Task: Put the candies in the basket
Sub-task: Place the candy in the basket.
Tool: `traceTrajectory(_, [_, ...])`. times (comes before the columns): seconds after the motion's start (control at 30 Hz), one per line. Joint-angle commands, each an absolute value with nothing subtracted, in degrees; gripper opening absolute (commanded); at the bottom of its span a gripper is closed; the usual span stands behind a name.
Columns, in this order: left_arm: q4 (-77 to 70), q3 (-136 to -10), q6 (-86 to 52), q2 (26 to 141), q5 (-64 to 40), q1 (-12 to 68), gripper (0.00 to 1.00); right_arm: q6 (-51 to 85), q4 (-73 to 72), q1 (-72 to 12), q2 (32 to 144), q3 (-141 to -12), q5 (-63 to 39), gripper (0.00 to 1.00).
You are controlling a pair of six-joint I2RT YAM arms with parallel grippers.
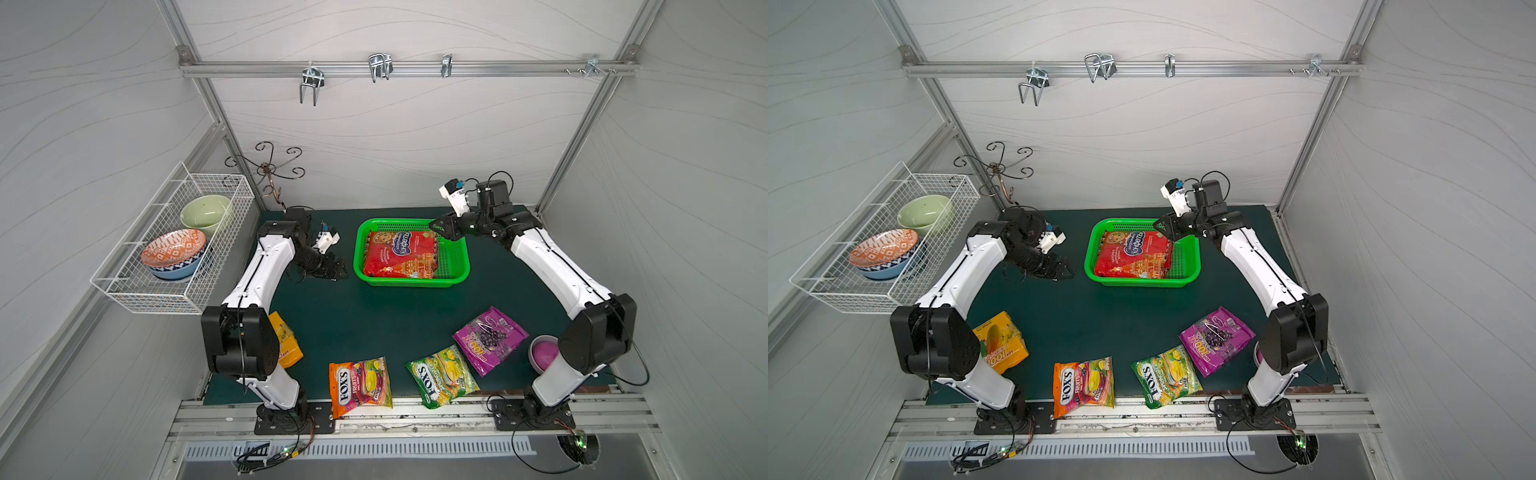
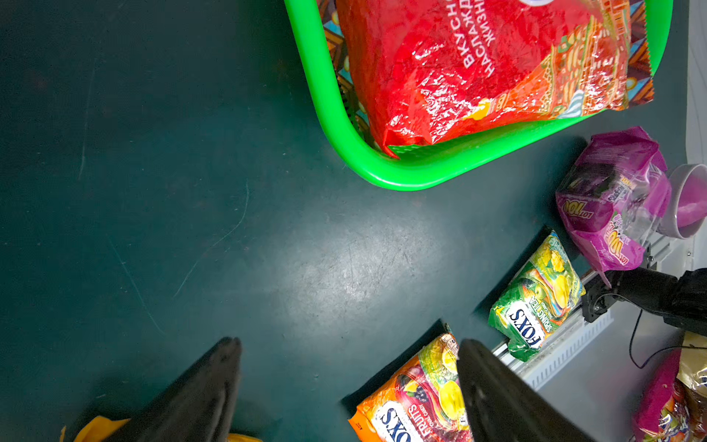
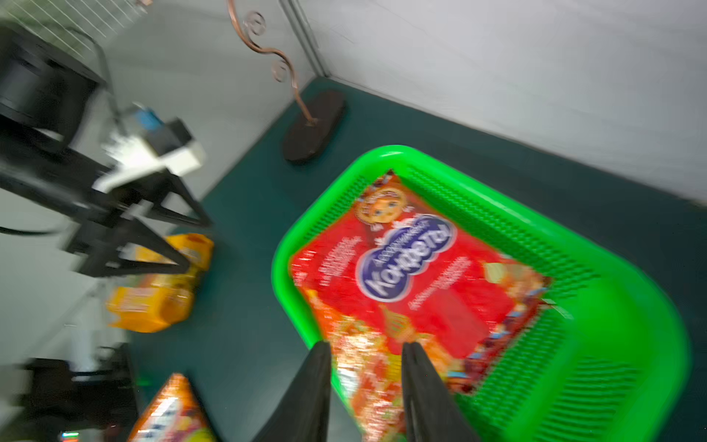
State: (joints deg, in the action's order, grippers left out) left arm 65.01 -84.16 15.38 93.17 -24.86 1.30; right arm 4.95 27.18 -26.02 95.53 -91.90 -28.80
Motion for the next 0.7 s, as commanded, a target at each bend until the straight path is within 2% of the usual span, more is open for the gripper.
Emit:
traceTrajectory(0.0, [64.2, -85.0, 15.5, 94.0, -24.9, 1.5, 0.92, 23.2, 25.6, -30.5, 97.5, -89.5, -40.5, 0.33])
traceTrajectory(0.17, [64.8, -88.5, 15.2, 95.8, -28.6, 2.0, 0.91, 32.7, 18.8, -30.8, 101.9, -86.9, -44.1, 0.28])
traceTrajectory(0.27, [63.9, -90.8, 17.0, 98.3, -34.4, 3.5, 0.89, 30.7, 22.0, -30.6, 105.0, -86.8, -43.6, 0.26])
traceTrajectory(0.47, [61.4, -99.6, 17.3, 107.0, -34.9, 8.5, 0.86, 29.0, 21.9, -27.0, 109.3, -83.2, -41.7, 0.22])
traceTrajectory(0.67, [53.4, -102.0, 16.7, 111.6, -35.4, 12.4, 0.86, 26.9, 23.9, -23.7, 113.4, -81.5, -39.3, 0.21])
